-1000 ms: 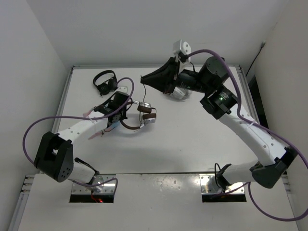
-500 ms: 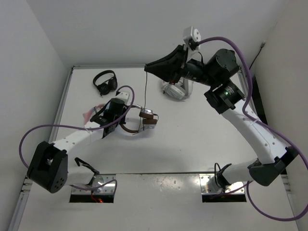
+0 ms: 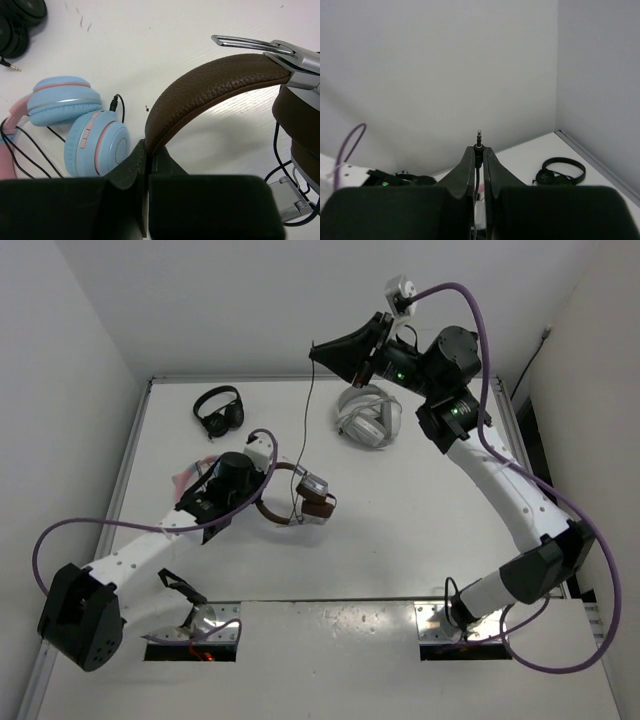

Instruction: Wrap the headphones

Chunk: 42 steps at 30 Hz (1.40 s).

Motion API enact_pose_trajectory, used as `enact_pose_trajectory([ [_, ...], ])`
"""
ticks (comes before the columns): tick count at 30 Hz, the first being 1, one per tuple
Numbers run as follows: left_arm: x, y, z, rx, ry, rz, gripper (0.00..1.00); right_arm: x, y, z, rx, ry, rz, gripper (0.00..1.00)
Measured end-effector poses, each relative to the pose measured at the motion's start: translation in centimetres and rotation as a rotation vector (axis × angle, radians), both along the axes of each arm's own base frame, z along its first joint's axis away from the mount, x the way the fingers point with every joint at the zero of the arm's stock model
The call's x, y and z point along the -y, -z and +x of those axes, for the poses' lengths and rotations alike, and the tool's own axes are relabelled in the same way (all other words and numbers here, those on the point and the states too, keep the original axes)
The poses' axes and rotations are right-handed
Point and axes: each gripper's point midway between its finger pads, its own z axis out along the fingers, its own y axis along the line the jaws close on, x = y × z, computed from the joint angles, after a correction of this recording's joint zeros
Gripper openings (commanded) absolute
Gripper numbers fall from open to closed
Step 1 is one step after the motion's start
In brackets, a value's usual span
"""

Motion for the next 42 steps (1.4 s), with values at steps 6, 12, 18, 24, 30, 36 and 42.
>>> enact_pose_trajectory([
  [6,0.9,-2.8,-1.5,0.069,0.086,-0.077,0.00,2.2,2.6,5.0,-0.081,0.092,-0.011,0.00],
  [12,1.5,-4.3,-3.4,0.084,0.145,-0.148,0.00,4.9,3.0,7.7,-0.099,0.164,0.001,0.00],
  [18,1.7,-4.6,-4.3,0.035,0.144,-0.209,0.00,7.2,4.4,9.4,-0.115,0.218,0.001,0.00],
  [24,2.6,-6.2,-4.7,0.005,0.138,-0.297,0.00,9.4,8.5,11.8,-0.187,0.275,-0.024,0.00],
  [30,3.2,-8.6,-4.7,-0.013,0.131,-0.414,0.00,10.8,13.1,13.3,-0.263,0.314,-0.065,0.00],
  [36,2.7,-11.7,-3.4,-0.021,0.060,-0.546,0.00,11.7,16.7,13.5,-0.323,0.334,-0.083,0.00],
  [42,1.6,-13.6,-1.1,-0.049,-0.076,-0.688,0.00,12.3,20.7,12.3,-0.417,0.342,-0.094,0.00],
])
